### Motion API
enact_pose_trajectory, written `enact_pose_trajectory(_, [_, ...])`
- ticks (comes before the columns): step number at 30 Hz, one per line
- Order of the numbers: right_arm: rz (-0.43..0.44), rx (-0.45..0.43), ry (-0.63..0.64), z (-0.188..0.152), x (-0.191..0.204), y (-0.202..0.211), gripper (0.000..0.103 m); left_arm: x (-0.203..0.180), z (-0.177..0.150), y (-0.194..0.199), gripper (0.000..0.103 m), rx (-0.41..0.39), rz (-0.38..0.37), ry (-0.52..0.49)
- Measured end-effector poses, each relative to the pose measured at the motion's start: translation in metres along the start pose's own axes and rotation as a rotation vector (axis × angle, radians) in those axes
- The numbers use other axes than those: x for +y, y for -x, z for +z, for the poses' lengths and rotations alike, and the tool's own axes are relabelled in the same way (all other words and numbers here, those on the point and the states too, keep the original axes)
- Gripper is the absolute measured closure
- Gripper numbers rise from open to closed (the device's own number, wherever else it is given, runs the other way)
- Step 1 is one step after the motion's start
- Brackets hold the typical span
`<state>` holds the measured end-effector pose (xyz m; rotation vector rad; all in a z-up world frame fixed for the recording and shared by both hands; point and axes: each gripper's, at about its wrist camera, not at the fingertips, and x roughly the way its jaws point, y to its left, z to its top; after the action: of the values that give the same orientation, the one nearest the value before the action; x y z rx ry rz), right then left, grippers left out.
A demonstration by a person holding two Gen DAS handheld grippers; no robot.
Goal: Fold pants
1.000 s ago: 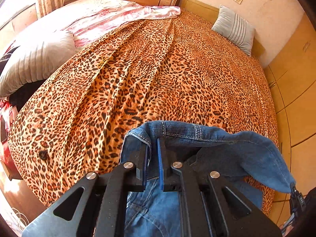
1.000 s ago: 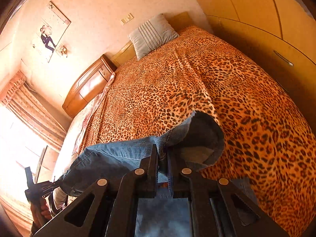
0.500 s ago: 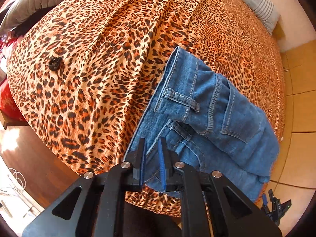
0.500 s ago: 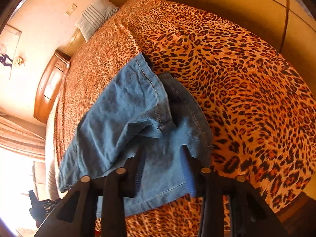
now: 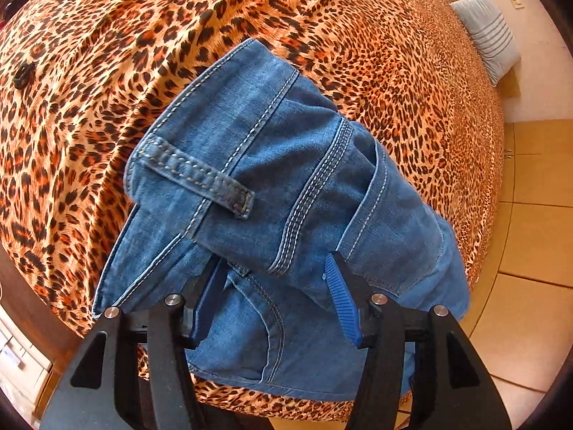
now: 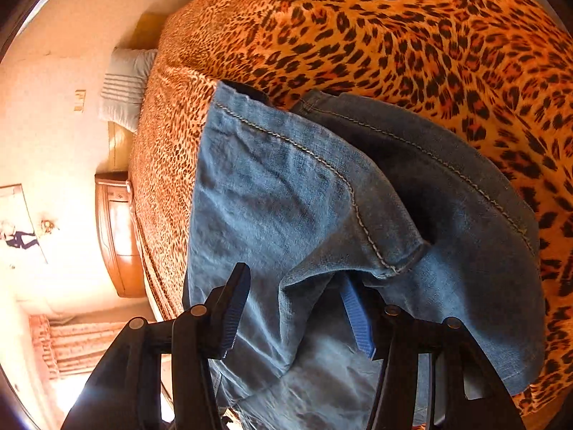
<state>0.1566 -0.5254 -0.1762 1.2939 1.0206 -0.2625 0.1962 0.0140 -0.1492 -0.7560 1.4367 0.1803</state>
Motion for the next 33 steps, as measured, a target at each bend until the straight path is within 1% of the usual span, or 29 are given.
enact_pose_trajectory(1, [-0.006,-0.007,-0.006,0.002,0.0,-0.001,0.051,-0.004,0.004,-0.003,0.054,-0.015,0.022,-0.002])
enact_pose_trajectory(2, [-0.007,-0.02,0.001,0.005,0.002,-0.002,0.056,-0.011,0.008,-0.003,0.067,-0.028,0.049,-0.018])
enact_pose_trajectory(3, [-0.015,-0.029,0.02,0.01,0.006,-0.002,0.08,-0.019,0.013,-0.001,0.095,-0.031,0.069,-0.046])
enact_pose_trajectory(4, [-0.021,-0.031,0.047,0.016,0.011,-0.002,0.099,-0.026,0.019,0.002,0.095,-0.026,0.068,-0.069])
enact_pose_trajectory(5, [-0.003,-0.039,0.079,0.021,0.019,0.001,0.099,-0.032,0.021,0.013,0.096,-0.037,0.05,-0.078])
enact_pose_trajectory(7, [0.076,-0.064,0.171,0.023,0.04,0.021,0.1,-0.036,0.017,0.047,0.096,-0.079,-0.017,-0.133])
enact_pose_trajectory(8, [0.124,-0.067,0.225,0.019,0.052,0.036,0.1,-0.037,0.01,0.067,0.096,-0.105,-0.053,-0.174])
enact_pose_trajectory(9, [0.164,-0.066,0.285,0.011,0.061,0.054,0.1,-0.034,0.002,0.084,0.096,-0.132,-0.074,-0.212])
enact_pose_trajectory(10, [0.185,-0.071,0.347,0.001,0.064,0.072,0.1,-0.029,-0.007,0.094,0.096,-0.149,-0.077,-0.236])
enact_pose_trajectory(11, [0.178,-0.079,0.39,-0.01,0.059,0.088,0.1,-0.019,-0.015,0.096,0.096,-0.152,-0.074,-0.248])
enact_pose_trajectory(12, [0.151,-0.074,0.409,-0.018,0.049,0.096,0.1,-0.007,-0.024,0.09,0.096,-0.135,-0.062,-0.25])
enact_pose_trajectory(13, [0.109,-0.057,0.408,-0.025,0.032,0.098,0.1,0.008,-0.032,0.075,0.096,-0.095,-0.031,-0.234])
enact_pose_trajectory(15, [0.0,-0.004,0.352,-0.033,-0.01,0.084,0.1,0.037,-0.045,0.03,0.096,0.034,0.039,-0.171])
enact_pose_trajectory(16, [-0.04,0.015,0.309,-0.035,-0.031,0.076,0.1,0.049,-0.051,0.01,0.096,0.093,0.077,-0.141])
enact_pose_trajectory(17, [-0.057,0.02,0.268,-0.037,-0.049,0.072,0.1,0.057,-0.058,-0.004,0.096,0.134,0.095,-0.117])
enact_pose_trajectory(18, [-0.055,0.02,0.23,-0.038,-0.06,0.069,0.1,0.062,-0.062,-0.008,0.096,0.142,0.096,-0.1])
enact_pose_trajectory(20, [-0.024,0.011,0.201,-0.042,-0.066,0.071,0.1,0.057,-0.065,0.0,0.096,0.108,0.098,-0.132])
enact_pose_trajectory(22, [-0.025,-0.006,0.252,-0.045,-0.059,0.078,0.1,0.05,-0.065,0.009,0.096,0.083,0.102,-0.165])
enact_pose_trajectory(24, [-0.02,-0.014,0.272,-0.048,-0.058,0.083,0.1,0.047,-0.065,0.009,0.096,0.076,0.111,-0.175])
enact_pose_trajectory(25, [-0.038,-0.009,0.279,-0.048,-0.061,0.081,0.1,0.049,-0.064,0.005,0.094,0.086,0.117,-0.167])
enact_pose_trajectory(27, [-0.118,0.006,0.291,-0.044,-0.074,0.07,0.099,0.055,-0.061,-0.013,0.092,0.115,0.132,-0.159])
enact_pose_trajectory(28, [-0.147,0.031,0.29,-0.052,-0.088,0.074,0.098,0.058,-0.061,-0.017,0.092,0.13,0.128,-0.154])
enact_pose_trajectory(29, [-0.173,0.045,0.282,-0.053,-0.093,0.07,0.098,0.058,-0.061,-0.016,0.092,0.138,0.113,-0.151])
enact_pose_trajectory(30, [-0.166,0.048,0.27,-0.054,-0.094,0.071,0.097,0.059,-0.061,-0.01,0.09,0.135,0.094,-0.161])
enact_pose_trajectory(31, [-0.157,0.046,0.269,-0.054,-0.093,0.076,0.093,0.059,-0.063,0.0,0.081,0.129,0.082,-0.19])
enact_pose_trajectory(32, [-0.159,0.038,0.281,-0.054,-0.09,0.084,0.092,0.062,-0.065,0.012,0.077,0.122,0.077,-0.228])
enact_pose_trajectory(33, [-0.164,0.028,0.297,-0.054,-0.087,0.094,0.085,0.064,-0.068,0.024,0.075,0.11,0.076,-0.267])
